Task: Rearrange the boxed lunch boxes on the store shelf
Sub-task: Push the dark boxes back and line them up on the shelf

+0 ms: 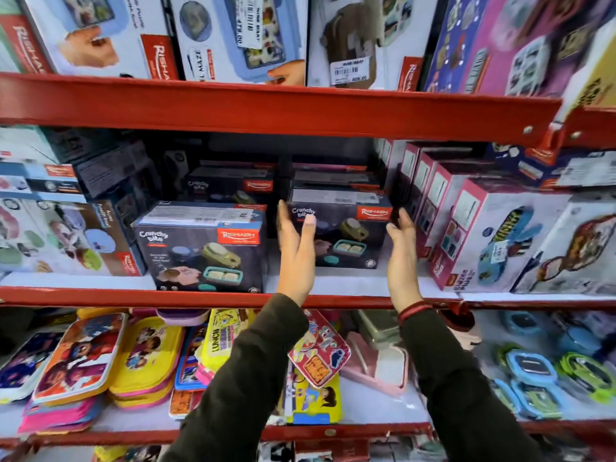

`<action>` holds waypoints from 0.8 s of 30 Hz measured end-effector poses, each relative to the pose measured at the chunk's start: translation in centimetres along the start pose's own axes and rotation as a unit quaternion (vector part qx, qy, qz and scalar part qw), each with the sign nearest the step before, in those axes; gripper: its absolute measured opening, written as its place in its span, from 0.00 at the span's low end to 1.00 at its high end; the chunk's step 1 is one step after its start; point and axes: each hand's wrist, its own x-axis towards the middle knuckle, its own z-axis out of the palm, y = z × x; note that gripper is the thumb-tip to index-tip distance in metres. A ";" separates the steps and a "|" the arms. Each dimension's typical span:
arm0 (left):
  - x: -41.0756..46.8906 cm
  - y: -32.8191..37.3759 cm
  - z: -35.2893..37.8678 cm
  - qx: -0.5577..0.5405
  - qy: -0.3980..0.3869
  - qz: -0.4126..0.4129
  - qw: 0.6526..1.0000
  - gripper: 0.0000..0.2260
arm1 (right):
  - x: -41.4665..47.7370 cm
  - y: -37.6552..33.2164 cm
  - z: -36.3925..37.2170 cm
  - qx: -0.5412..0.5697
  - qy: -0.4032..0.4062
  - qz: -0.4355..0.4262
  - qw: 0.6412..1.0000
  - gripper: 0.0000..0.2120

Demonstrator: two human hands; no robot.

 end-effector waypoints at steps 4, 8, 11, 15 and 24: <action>1.6 -1.0 0.3 -0.025 0.033 -0.068 0.997 0.31 | 1.3 0.9 0.0 0.006 -0.035 0.045 0.998 0.23; 0.5 -1.1 0.0 -0.011 0.034 -0.066 0.997 0.27 | 0.3 0.7 -0.8 0.004 -0.040 0.050 0.998 0.22; -1.1 -1.0 -0.2 0.008 0.048 -0.042 0.998 0.24 | -0.9 0.6 -1.9 -0.008 -0.047 0.040 0.998 0.23; -2.9 -1.6 -0.7 0.027 0.063 -0.017 0.997 0.22 | -2.6 0.2 -3.1 -0.030 -0.042 0.034 0.998 0.29; -5.1 -2.1 -2.2 0.043 0.062 0.007 0.997 0.25 | -5.4 -1.2 -4.7 -0.031 -0.056 0.062 0.996 0.17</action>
